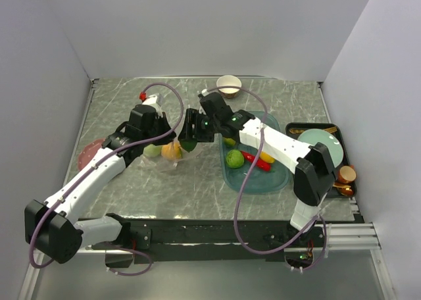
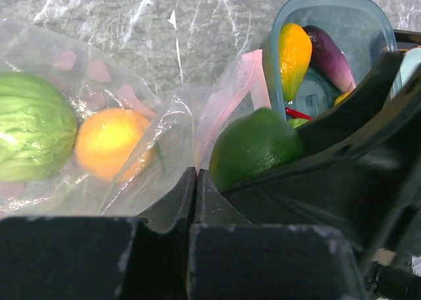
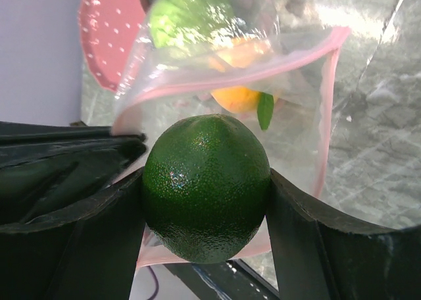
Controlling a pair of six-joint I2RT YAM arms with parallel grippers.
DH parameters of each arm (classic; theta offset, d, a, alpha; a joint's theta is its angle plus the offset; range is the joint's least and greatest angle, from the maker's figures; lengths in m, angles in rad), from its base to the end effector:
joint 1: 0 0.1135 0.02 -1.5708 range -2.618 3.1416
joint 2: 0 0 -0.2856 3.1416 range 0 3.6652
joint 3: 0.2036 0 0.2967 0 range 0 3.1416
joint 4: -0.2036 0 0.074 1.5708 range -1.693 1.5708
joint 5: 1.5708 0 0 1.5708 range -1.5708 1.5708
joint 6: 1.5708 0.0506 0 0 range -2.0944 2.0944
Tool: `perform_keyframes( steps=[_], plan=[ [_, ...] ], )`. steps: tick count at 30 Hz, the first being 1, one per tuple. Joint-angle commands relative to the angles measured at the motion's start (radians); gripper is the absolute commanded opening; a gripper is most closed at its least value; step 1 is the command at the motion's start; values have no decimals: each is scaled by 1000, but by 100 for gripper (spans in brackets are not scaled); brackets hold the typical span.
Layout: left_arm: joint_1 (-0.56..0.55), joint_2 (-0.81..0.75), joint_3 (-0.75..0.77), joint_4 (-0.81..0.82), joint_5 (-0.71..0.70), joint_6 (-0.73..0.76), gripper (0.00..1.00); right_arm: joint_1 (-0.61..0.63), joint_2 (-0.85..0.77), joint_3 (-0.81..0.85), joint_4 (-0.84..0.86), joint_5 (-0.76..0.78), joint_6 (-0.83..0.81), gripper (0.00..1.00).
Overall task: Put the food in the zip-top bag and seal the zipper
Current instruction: Place the fake fruit in the zipper food storage bag.
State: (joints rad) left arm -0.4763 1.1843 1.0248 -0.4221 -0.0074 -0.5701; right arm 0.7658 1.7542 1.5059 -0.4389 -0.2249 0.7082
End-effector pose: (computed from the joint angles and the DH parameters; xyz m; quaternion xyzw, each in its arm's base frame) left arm 0.2782 -0.1431 0.3227 -0.0430 0.8791 -0.2344 0.4128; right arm 0.3265 0.3296 0.3028 -0.0738 0.8965 0.3607 0.2464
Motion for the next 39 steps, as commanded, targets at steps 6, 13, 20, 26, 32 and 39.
perform_keyframes(
  steps=[6, 13, 20, 26, 32, 39],
  plan=[
    [4, -29, 8, 36, -40, -14, 1, 21, 30, 57, -23, 12, -27, 46],
    [4, -61, 1, 25, -92, -11, 1, 21, 30, 53, 29, -39, -27, 81],
    [5, -69, 8, 25, -123, -16, 1, 20, -39, 43, 11, 19, -53, 94],
    [5, -77, 8, 16, -158, -33, 1, -3, -151, -21, -26, 153, -36, 97],
    [5, -149, -12, 37, -247, -59, 1, -78, -281, -188, -18, 268, 14, 100],
    [7, -118, -2, 25, -224, -50, 1, -126, -312, -285, 20, 162, 8, 98]
  ],
)
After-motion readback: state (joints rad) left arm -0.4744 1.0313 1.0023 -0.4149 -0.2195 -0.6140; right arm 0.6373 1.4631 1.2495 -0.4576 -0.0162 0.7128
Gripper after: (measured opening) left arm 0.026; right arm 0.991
